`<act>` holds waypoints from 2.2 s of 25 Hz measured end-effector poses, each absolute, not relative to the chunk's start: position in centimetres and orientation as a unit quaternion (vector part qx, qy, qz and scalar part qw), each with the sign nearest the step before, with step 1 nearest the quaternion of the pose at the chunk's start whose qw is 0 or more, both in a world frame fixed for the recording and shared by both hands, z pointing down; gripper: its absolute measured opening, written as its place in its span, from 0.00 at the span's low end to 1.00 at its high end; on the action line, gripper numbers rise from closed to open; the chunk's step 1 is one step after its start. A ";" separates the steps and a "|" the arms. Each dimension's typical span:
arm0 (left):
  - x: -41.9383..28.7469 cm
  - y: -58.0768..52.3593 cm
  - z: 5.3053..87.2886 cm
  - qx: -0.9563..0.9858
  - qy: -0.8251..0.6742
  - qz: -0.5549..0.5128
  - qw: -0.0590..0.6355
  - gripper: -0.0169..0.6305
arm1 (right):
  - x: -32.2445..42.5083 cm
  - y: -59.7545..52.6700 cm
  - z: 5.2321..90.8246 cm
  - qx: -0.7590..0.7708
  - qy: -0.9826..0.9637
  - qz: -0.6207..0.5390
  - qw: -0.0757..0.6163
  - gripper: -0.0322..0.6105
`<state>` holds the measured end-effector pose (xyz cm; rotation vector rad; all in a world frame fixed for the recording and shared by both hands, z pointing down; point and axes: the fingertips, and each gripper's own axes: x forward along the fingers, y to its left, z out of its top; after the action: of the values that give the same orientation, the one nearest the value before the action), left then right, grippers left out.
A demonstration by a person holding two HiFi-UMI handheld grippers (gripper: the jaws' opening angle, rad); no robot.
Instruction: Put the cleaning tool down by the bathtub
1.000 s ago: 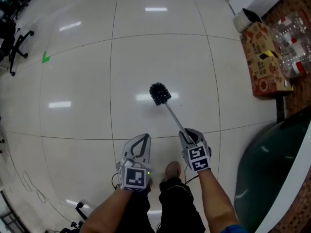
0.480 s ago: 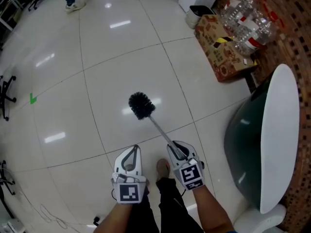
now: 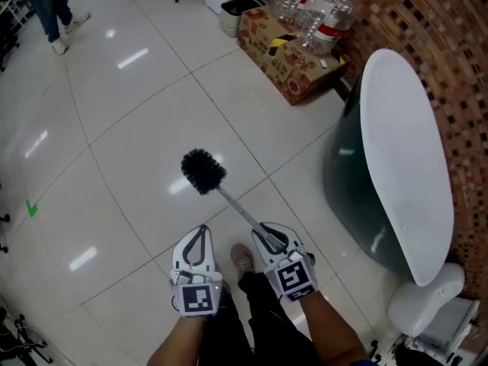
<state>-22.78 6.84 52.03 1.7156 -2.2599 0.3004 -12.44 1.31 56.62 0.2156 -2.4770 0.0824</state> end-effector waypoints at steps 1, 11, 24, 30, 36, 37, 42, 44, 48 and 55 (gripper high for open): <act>-21.9 6.2 51.5 0.606 -0.777 0.103 0.140 0.03 | -11.4 1.0 56.2 0.093 -0.940 0.036 0.326 0.20; -12.3 0.4 48.0 0.713 -0.681 0.119 0.118 0.03 | -1.8 -3.1 53.0 0.183 -0.924 0.044 0.332 0.20; 4.3 -6.8 48.9 0.750 -0.628 0.177 0.106 0.03 | 17.0 -7.4 57.5 0.220 -0.901 0.095 0.362 0.20; 17.0 -10.2 49.0 0.795 -0.572 0.172 0.106 0.03 | 29.6 -9.5 61.0 0.228 -0.866 0.104 0.433 0.20; 23.6 -12.1 50.5 0.802 -0.549 0.209 0.111 0.03 | 38.1 -10.3 64.4 0.213 -0.846 0.116 0.475 0.20; 24.2 -12.5 50.8 0.801 -0.548 0.215 0.110 0.03 | 38.8 -10.4 65.0 0.207 -0.844 0.118 0.480 0.20; 26.5 -14.6 53.2 0.799 -0.549 0.215 0.121 0.03 | 41.3 -11.9 69.0 0.186 -0.829 0.119 0.514 0.20; 27.1 -14.6 55.3 0.804 -0.537 0.218 0.131 0.03 | 41.6 -12.3 71.2 0.185 -0.819 0.125 0.528 0.20; 27.9 -15.2 60.4 0.810 -0.519 0.231 0.145 0.03 | 41.8 -14.2 75.9 0.186 -0.804 0.131 0.550 0.20; 26.8 -15.4 67.4 0.818 -0.496 0.249 0.154 0.03 | 41.8 -16.7 85.5 0.174 -0.771 0.129 0.599 0.20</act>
<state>26.77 -15.43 67.37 2.3447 -1.4211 0.7139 41.84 -16.67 85.54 0.4032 -1.7885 0.2986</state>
